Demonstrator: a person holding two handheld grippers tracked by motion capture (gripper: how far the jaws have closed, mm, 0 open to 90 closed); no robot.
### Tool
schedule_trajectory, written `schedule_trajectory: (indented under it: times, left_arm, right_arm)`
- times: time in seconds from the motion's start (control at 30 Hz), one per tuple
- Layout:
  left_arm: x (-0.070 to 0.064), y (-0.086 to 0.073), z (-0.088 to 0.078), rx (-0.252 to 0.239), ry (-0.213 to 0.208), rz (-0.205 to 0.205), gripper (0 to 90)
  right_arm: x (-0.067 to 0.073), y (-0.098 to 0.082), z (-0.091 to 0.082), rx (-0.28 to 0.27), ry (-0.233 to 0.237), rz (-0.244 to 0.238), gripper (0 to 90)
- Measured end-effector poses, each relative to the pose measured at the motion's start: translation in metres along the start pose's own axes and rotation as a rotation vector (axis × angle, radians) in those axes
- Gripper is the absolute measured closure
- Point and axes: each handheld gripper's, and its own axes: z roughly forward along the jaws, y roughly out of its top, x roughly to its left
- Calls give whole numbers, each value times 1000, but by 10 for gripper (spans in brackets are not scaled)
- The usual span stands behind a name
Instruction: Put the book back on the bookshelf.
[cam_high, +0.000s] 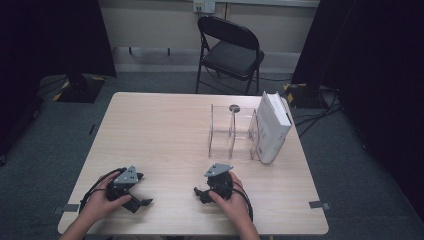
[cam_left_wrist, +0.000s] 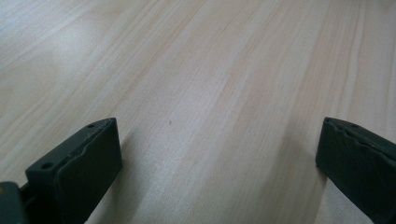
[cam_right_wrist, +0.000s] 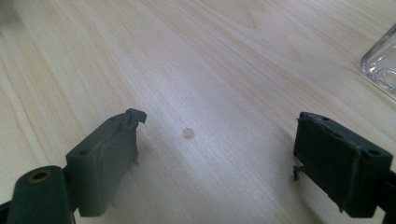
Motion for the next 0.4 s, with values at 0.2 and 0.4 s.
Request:
schedule_trajectory:
  times: [0.2,0.4]
  left_arm:
    - [0,0,0,1,-1,0,0]
    - [0,0,0,0,1,1,0]
  right_arm:
    - [1,0,-1,4,-4,12,126]
    - [1,0,-1,3,-4,12,126]
